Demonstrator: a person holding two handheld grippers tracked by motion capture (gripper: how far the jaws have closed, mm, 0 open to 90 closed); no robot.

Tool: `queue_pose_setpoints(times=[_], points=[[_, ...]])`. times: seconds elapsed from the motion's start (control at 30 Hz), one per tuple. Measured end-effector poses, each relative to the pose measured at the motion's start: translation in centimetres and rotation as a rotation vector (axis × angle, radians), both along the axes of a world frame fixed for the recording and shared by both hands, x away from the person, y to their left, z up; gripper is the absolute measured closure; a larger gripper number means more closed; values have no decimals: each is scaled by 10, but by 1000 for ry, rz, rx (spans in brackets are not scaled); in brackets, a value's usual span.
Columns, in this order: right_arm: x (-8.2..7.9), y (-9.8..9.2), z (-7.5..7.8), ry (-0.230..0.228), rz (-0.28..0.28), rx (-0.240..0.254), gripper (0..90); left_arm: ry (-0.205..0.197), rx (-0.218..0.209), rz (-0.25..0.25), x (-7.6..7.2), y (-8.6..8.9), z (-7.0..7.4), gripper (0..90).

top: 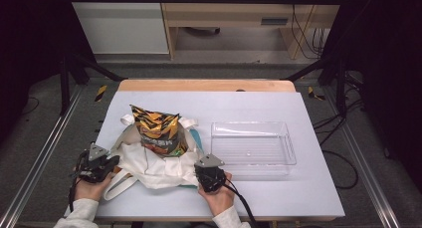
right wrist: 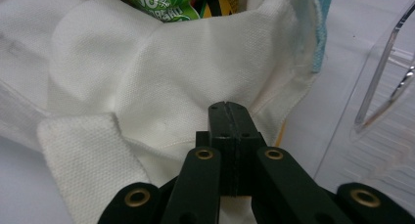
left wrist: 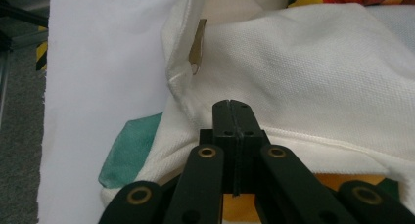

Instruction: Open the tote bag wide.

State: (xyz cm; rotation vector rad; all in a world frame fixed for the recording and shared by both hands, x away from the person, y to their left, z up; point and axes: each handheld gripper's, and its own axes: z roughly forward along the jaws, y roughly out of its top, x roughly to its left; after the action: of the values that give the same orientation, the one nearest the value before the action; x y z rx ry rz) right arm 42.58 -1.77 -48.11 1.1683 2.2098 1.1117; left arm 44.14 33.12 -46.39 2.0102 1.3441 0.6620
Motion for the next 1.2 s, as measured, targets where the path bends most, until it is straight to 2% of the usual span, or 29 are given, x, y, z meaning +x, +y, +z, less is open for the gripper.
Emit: queue_pose_setpoints(times=[0.17,0.3,0.43,0.5,0.53,0.57,0.6,0.63,0.67,0.73,0.77,0.8,0.83,0.87,1.0,1.2], points=[[0,-1,-3,-7,4,3,900,15,-15,2,2,0,-4,897],[-2,-1,-5,-27,3,11,900,13,0,6,2,-3,-4,895],[-3,-2,-5,-52,7,24,900,-3,-43,-5,1,0,-1,860],[-5,-2,-4,-66,6,29,895,-32,-63,-9,0,1,2,810],[-7,-3,-1,-87,8,34,872,-52,-65,-14,-1,2,5,763],[-7,-3,-1,-87,8,34,872,-69,-75,-11,-2,2,7,763],[-9,-3,3,-104,17,47,860,-115,-88,-3,-6,3,14,738],[-10,-3,6,-105,20,51,843,-115,-88,-3,-6,3,14,723],[-10,-3,6,-105,20,51,843,-146,-108,8,-8,5,18,723],[-12,-3,17,-120,49,77,808,-192,-137,20,-13,7,25,656],[-12,-3,17,-120,49,77,808,-210,-152,23,-15,8,28,656],[-12,-2,24,-130,72,108,783,-225,-169,26,-16,9,31,621],[-12,-2,24,-130,72,108,783,-240,-183,28,-18,9,34,621],[-13,0,32,-150,87,120,758,-259,-189,25,-19,7,39,589],[-12,1,41,-176,104,143,701,-289,-210,17,-20,4,46,541],[-4,-6,66,-207,119,213,579,-345,-228,-23,-22,-5,62,475]])
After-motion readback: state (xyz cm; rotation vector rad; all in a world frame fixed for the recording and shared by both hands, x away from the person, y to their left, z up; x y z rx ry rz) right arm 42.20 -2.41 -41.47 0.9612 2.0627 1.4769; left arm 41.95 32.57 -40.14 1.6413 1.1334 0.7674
